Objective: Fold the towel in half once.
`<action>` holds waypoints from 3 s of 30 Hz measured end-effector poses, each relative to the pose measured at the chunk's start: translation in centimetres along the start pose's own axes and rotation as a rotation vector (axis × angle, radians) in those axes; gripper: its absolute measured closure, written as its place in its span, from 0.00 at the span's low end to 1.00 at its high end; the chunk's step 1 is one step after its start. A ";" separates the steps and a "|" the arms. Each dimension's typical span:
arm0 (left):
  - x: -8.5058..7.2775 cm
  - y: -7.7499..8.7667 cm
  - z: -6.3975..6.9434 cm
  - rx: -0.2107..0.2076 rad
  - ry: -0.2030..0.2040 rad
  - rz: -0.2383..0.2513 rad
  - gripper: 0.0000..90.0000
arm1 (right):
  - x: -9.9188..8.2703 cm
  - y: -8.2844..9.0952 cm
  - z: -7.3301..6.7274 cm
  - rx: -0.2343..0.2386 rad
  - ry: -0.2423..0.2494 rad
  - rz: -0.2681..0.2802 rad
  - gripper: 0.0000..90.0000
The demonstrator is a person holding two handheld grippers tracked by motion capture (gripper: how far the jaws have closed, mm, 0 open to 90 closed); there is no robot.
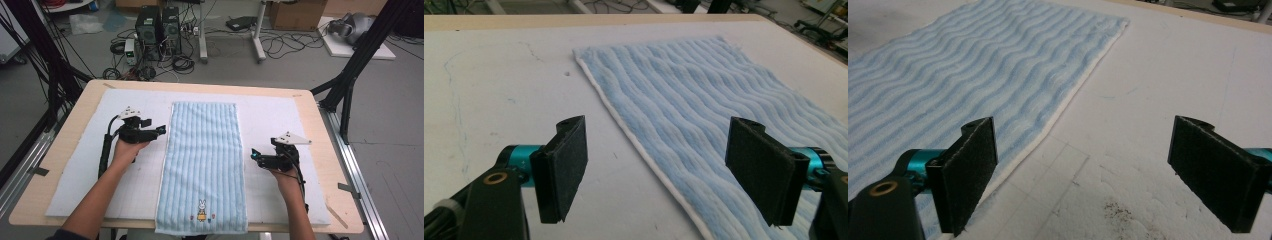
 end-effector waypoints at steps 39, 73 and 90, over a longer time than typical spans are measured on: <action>-2.1 -6.4 2.0 0.016 -0.162 -0.232 0.94 | 0.1 -2.1 -0.5 0.009 -0.033 -0.042 0.13; -2.2 -6.2 0.8 -0.014 0.030 -0.199 0.96 | 1.6 -12.6 -0.6 0.011 0.009 -0.247 0.94; 0.9 -4.5 0.4 -0.083 0.025 -0.071 0.95 | 4.0 -11.5 -0.6 0.056 -0.016 -0.092 0.95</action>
Point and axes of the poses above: each handheld gripper's, and its own axes: y roughly backward along the jaws, x roughly out of its top, z roughly to its right, the point moved 5 cm from there along -y, roughly forward along the jaws, and after that the axes turned 9 degrees about z, right-handed, at the moved point
